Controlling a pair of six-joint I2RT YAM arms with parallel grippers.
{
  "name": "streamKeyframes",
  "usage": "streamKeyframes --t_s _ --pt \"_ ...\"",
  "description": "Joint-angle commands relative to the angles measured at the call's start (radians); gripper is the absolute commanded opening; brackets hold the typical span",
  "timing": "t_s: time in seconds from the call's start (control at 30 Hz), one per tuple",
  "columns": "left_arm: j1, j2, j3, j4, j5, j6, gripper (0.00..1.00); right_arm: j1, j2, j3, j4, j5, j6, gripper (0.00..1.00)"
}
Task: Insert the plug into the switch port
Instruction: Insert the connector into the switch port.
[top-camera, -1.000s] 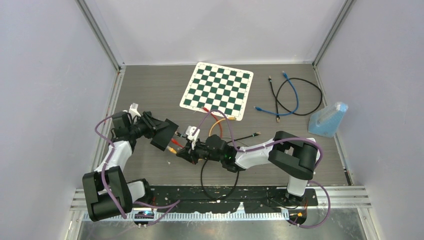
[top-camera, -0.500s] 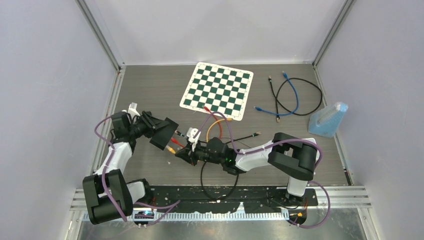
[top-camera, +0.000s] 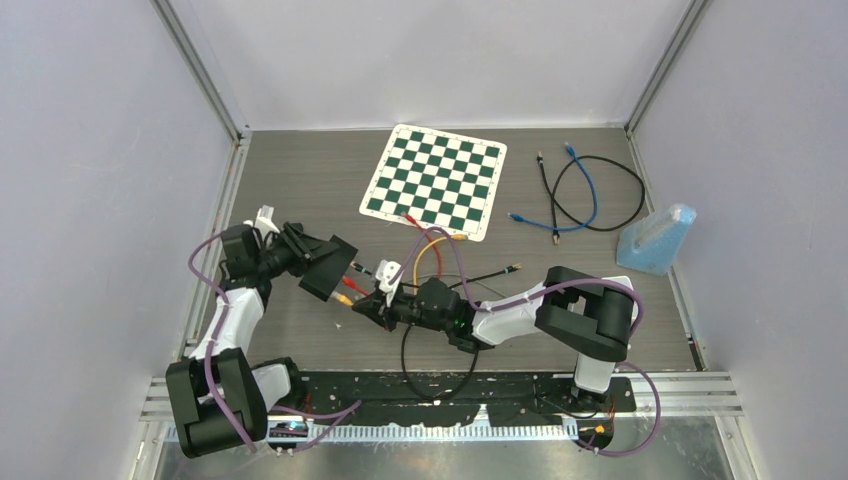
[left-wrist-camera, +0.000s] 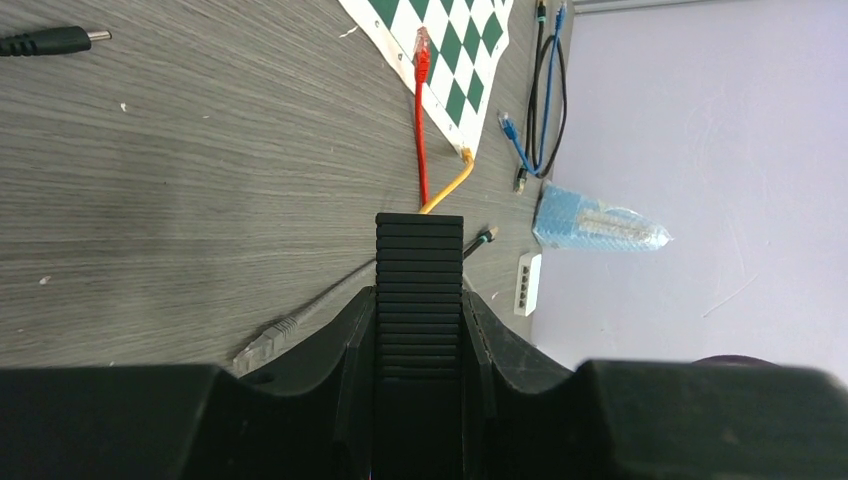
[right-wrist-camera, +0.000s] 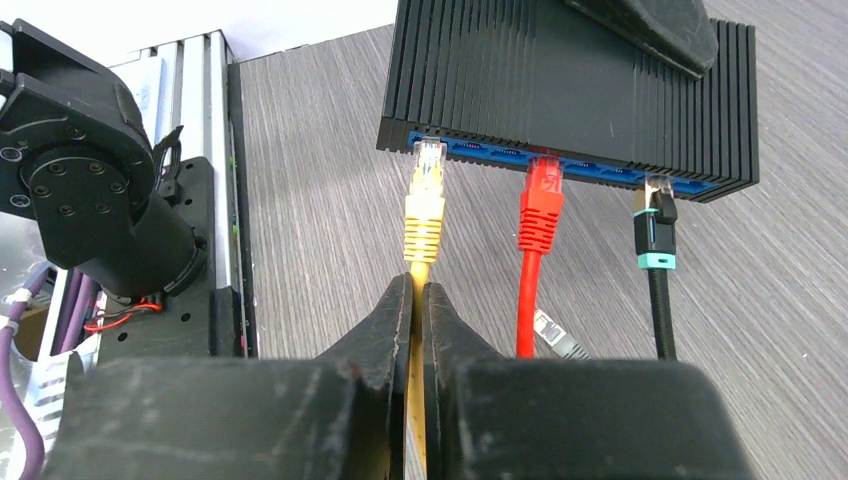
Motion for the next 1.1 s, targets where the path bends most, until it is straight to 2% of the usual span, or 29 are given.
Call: streamKeyframes --t_s 0.0,0.5,0.8,0.9,1.07 --pt "-0.008 -0.018 0.023 -0.063 0.080 -0.017 0.00 0.001 -0.043 0.006 0.196 0.055 -0.063 0.05" --pt "-0.008 -0.048 -0.008 0.014 0.081 -0.123 0.00 0.001 -0.009 0.082 0.158 0.064 -0.065 0.05" --pt "-0.009 -0.048 0.001 -0.048 0.019 -0.024 0.00 0.002 -0.038 0.096 0.125 0.042 -0.051 0.05" --pt "-0.009 -0.061 0.030 -0.118 -0.015 0.040 0.00 0.002 -0.053 0.093 0.107 0.055 -0.063 0.05" --pt "-0.010 -0.068 0.054 -0.158 -0.054 0.081 0.00 0.003 -0.052 0.142 -0.012 0.064 -0.055 0.05"
